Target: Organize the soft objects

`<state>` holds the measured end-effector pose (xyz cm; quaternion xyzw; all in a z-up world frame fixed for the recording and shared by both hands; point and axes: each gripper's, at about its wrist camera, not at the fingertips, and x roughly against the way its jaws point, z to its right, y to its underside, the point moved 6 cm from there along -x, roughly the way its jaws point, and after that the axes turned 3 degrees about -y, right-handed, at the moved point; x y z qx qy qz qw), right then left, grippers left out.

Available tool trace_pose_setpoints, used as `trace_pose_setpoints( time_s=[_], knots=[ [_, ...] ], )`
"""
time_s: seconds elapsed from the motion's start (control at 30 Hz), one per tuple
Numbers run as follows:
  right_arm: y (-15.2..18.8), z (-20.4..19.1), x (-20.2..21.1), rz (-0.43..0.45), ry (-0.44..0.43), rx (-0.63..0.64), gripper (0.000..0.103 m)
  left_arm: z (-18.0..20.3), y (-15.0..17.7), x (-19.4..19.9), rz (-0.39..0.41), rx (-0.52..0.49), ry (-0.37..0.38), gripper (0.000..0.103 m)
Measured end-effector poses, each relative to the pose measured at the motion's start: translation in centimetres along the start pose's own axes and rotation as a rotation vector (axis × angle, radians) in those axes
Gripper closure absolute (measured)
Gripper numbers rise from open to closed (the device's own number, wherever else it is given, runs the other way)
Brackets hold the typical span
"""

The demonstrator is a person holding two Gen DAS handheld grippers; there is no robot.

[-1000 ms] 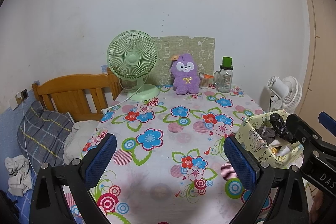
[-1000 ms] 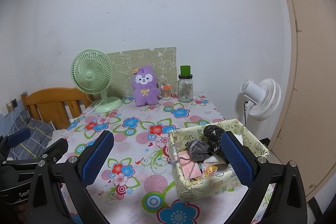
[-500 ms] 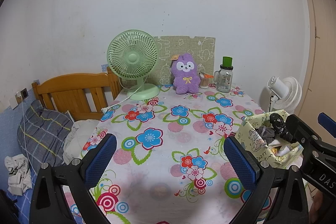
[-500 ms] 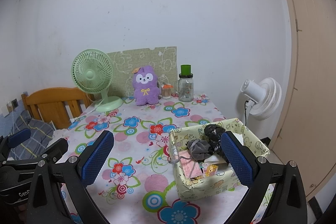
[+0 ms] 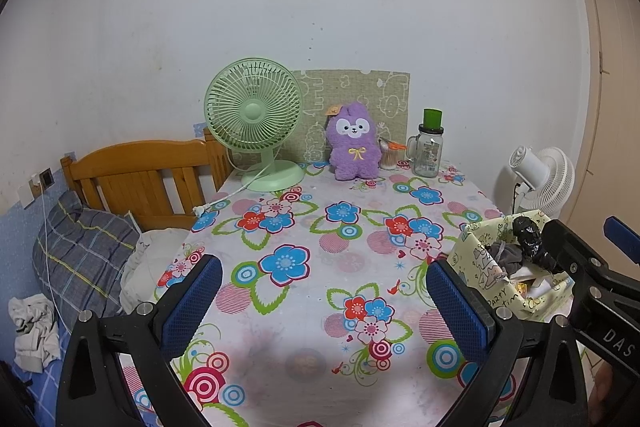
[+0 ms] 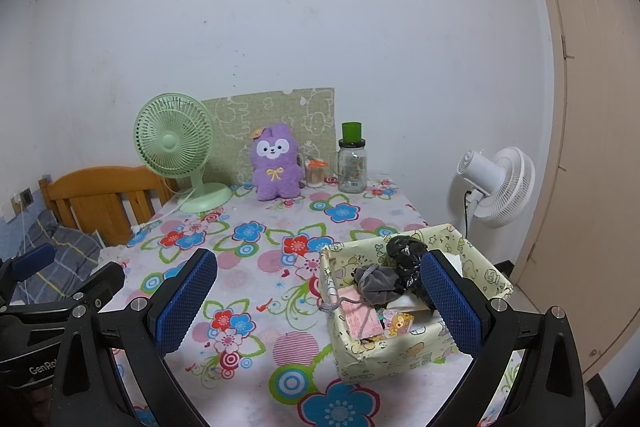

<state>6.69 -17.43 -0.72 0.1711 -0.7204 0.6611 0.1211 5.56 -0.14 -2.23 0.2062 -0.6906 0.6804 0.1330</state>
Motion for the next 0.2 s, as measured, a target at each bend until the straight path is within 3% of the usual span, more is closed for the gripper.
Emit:
trace_pose_setpoints(
  time_s=[0.2],
  knots=[
    [0.08,0.03,0.01,0.000,0.000,0.001,0.000,-0.04,0.03,0.04,0.001,-0.001,-0.001,0.000]
  ],
)
